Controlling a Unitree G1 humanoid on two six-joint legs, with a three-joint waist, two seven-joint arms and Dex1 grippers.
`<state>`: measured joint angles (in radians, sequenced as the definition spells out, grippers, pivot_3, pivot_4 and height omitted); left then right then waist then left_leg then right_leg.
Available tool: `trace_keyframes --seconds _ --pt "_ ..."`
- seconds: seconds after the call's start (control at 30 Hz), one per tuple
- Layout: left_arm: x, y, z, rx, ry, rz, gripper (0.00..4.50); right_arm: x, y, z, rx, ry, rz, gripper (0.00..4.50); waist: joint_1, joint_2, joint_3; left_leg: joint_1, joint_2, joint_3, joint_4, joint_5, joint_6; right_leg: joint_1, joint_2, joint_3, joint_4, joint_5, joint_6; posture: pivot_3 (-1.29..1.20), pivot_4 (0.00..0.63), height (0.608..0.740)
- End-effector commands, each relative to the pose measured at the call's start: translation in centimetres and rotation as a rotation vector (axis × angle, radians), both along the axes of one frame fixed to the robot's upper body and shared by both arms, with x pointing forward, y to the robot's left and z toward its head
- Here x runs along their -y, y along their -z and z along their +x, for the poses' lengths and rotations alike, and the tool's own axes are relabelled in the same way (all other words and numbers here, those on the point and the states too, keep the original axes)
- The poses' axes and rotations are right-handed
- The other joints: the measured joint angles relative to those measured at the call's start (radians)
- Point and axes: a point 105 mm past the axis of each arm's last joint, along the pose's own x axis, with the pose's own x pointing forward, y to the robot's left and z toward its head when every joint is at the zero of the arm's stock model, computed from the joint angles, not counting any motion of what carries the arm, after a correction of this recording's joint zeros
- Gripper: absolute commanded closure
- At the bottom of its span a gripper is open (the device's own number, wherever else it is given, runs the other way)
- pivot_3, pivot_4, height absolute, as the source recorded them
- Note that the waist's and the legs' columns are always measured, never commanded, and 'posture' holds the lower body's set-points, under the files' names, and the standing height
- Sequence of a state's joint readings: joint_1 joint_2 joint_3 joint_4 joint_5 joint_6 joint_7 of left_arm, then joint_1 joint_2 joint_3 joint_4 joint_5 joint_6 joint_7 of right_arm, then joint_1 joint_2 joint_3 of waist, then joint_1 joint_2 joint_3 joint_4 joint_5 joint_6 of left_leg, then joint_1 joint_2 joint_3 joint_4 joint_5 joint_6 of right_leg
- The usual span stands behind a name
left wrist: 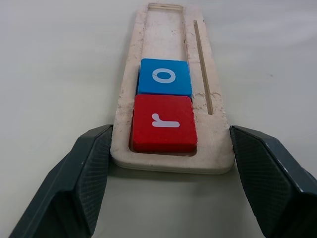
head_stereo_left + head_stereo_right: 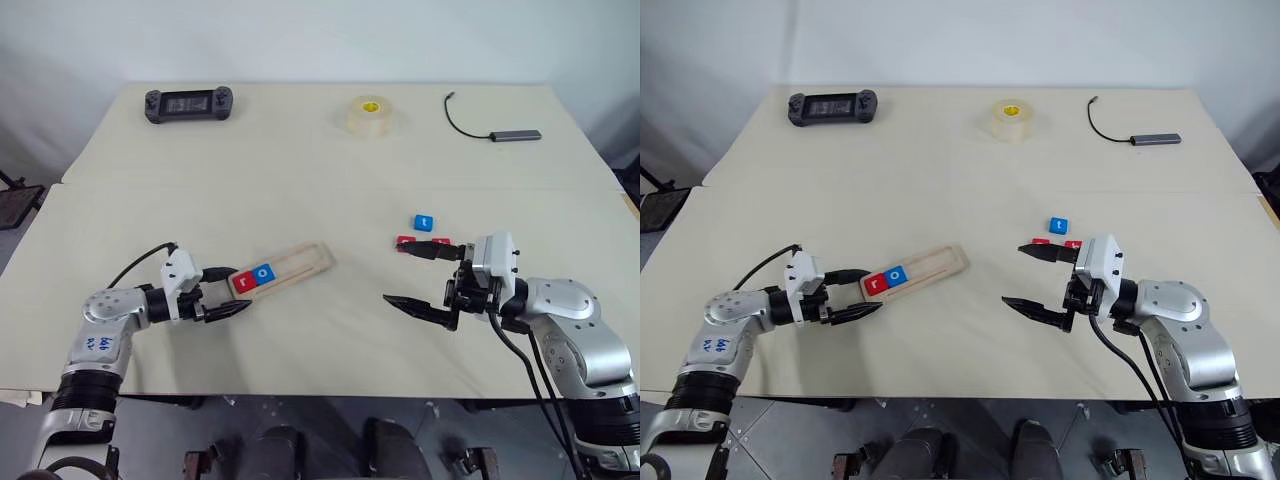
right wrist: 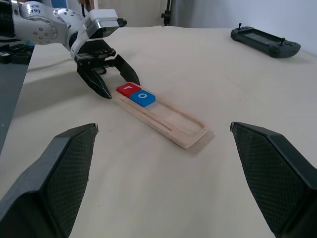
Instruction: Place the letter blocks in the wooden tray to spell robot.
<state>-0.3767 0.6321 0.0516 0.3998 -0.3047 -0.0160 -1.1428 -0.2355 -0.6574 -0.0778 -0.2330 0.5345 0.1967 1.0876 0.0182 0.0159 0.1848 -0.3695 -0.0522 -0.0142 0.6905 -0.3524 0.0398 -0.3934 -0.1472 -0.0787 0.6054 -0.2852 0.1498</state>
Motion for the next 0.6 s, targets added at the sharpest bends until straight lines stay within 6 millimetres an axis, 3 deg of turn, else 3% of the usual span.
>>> trace_keyframes --seconds 0.03,0.17,0.37,0.6 --pt "2.5 -1.4 -0.2 0.057 0.152 0.041 1.11 1.4 -0.5 -0.9 0.003 0.029 -0.032 0.00 0.008 0.000 0.000 0.000 0.000 0.000 0.000 0.000 0.000 0.000 0.000 0.000 0.000 0.000 0.000 0.00 0.150 0.740" --pt "5.1 -1.3 0.3 0.051 0.299 0.138 1.11 3.7 0.1 -2.2 -0.039 0.107 -0.059 0.00 0.019 -0.001 0.001 -0.002 -0.002 -0.002 0.001 0.000 0.001 0.000 -0.001 -0.001 0.000 0.000 0.000 0.00 0.150 0.740" --pt "8.2 -1.1 2.0 0.056 0.379 0.184 1.11 5.7 1.2 -3.8 -0.072 0.220 -0.079 0.00 0.012 -0.002 0.001 -0.002 -0.003 0.000 0.001 0.000 0.002 0.000 0.000 -0.001 0.000 0.001 0.001 0.00 0.150 0.740" --pt "8.6 -0.4 2.5 0.033 0.387 0.180 1.11 6.3 1.2 -4.3 -0.066 0.285 -0.054 0.00 0.007 -0.004 0.002 -0.001 -0.001 0.002 0.001 0.000 0.002 0.000 0.000 0.000 0.000 0.001 0.002 0.00 0.150 0.740"
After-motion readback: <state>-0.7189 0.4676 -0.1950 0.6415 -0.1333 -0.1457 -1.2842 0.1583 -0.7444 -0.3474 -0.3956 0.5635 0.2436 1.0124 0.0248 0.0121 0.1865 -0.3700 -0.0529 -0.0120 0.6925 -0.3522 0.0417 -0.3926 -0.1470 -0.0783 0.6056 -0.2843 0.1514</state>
